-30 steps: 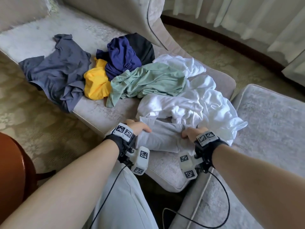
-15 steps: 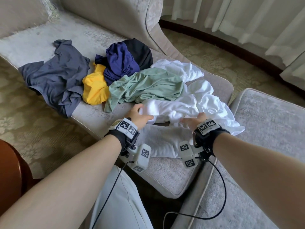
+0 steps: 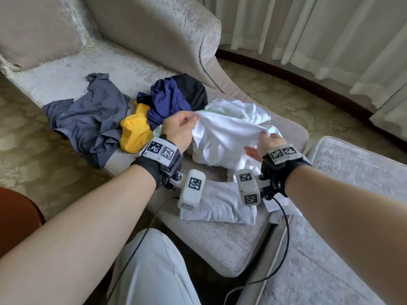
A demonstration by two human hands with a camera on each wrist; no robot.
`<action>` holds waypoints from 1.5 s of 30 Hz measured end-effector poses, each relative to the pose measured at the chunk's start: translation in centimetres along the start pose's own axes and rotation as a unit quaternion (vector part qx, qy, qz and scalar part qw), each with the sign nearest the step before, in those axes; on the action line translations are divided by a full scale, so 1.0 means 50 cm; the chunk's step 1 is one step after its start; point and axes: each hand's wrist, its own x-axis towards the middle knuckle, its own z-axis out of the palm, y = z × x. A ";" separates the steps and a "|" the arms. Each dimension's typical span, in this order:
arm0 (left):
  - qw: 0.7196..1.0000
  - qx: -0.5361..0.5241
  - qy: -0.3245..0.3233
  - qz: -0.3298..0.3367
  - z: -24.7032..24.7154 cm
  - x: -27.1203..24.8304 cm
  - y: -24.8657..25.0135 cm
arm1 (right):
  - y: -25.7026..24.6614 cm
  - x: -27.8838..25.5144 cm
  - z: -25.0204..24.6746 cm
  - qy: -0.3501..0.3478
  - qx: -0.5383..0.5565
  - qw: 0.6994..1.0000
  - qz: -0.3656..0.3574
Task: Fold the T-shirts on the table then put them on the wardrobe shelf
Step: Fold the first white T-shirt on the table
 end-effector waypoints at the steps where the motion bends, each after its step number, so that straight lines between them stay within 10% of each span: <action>1: 1.000 -0.026 0.000 0.000 -0.005 0.000 0.023 | -0.018 -0.008 0.008 -0.027 0.041 0.999 0.003; 6: 0.990 -0.134 -0.032 0.013 -0.035 -0.027 0.155 | -0.073 -0.099 0.047 -0.161 0.041 0.986 -0.018; 10: 0.977 -0.200 -0.058 0.039 -0.082 -0.068 0.247 | -0.082 -0.180 0.091 -0.167 -0.180 0.961 -0.129; 22: 0.958 -0.233 0.024 0.165 -0.376 -0.217 0.416 | -0.204 -0.491 0.206 -0.147 -0.153 0.904 -0.371; 34: 0.993 0.014 0.103 0.062 -0.710 -0.449 0.401 | -0.158 -0.846 0.350 -0.492 -0.013 0.835 -0.248; 39: 0.983 -0.006 0.182 0.031 -0.840 -0.590 0.366 | -0.060 -0.950 0.421 -0.498 -0.049 0.840 -0.212; 45: 0.968 -0.048 0.246 -0.010 -0.938 -0.707 0.295 | 0.061 -1.052 0.503 -0.597 -0.162 0.763 -0.188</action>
